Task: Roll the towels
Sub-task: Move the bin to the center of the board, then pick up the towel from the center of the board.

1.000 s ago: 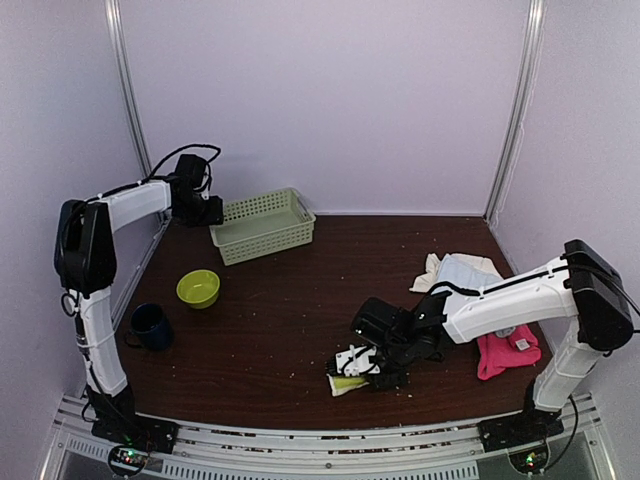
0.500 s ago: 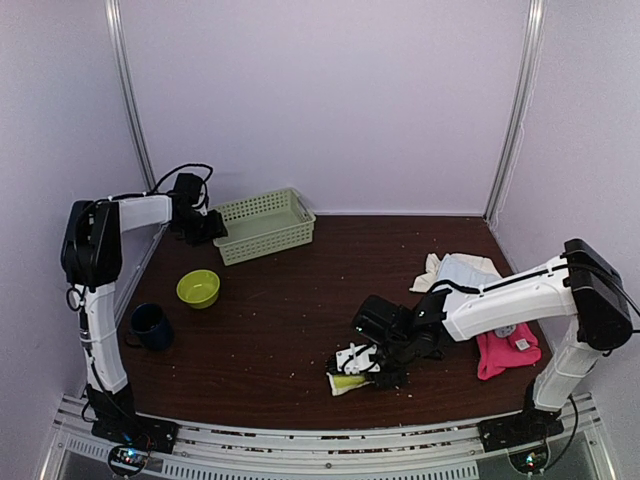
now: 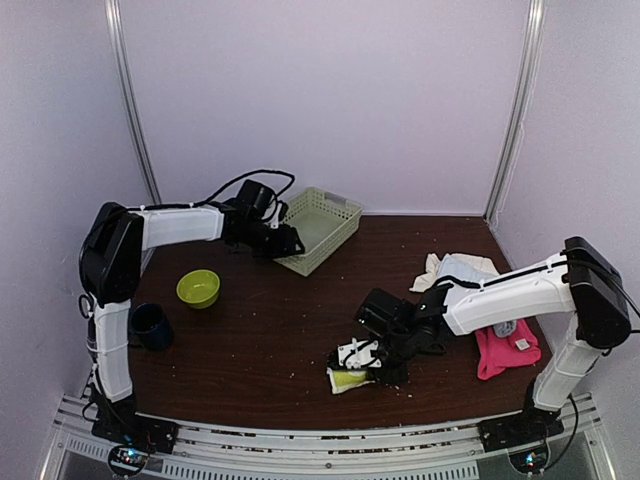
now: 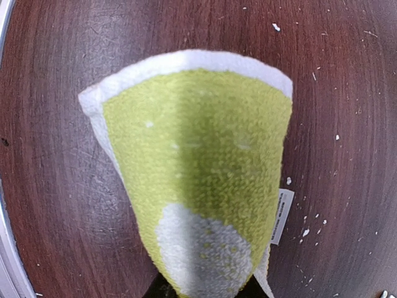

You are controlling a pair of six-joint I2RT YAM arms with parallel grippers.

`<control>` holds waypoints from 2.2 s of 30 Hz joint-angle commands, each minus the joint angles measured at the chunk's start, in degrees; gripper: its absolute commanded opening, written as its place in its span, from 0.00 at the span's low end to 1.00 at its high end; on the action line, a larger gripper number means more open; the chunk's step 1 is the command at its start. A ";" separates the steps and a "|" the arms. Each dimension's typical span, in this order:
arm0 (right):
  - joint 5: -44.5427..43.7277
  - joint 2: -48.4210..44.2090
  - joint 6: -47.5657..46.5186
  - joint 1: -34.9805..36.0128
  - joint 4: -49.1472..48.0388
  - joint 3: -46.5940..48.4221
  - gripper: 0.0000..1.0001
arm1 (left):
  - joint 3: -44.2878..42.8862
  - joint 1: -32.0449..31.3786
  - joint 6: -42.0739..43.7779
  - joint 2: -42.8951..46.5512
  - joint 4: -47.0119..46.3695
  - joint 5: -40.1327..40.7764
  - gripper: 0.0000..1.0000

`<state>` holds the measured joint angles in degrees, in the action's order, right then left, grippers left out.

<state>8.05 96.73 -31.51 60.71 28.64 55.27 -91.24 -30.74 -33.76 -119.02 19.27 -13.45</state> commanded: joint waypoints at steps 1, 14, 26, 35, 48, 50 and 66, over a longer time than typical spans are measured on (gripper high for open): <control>0.19 3.08 0.66 -1.42 5.57 -3.12 0.01 | -7.30 -5.48 -1.18 -3.75 -2.11 -6.68 0.68; 1.23 3.20 1.25 -1.95 4.81 -2.97 0.01 | -12.60 -6.24 14.72 3.18 9.18 21.75 0.68; 0.81 4.79 2.17 -1.96 4.69 -2.34 0.00 | -32.07 1.79 16.80 -14.74 13.76 17.32 0.64; 0.35 4.17 2.37 -1.98 5.37 -1.43 0.00 | -33.90 3.38 15.52 -20.18 13.52 16.16 0.38; -0.30 4.19 4.34 -2.17 7.10 3.13 0.00 | -7.46 3.20 3.75 -1.93 7.17 21.61 0.00; 0.01 4.58 4.41 -2.17 7.21 3.38 0.00 | 1.61 3.13 1.62 3.42 3.95 21.38 0.00; -6.12 1.76 3.78 -7.82 15.34 30.75 0.00 | 28.01 -2.65 -8.94 22.10 -6.32 19.27 0.00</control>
<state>5.48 98.91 -28.03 55.16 43.11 77.87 -67.44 -33.50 -37.45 -100.95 20.12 6.44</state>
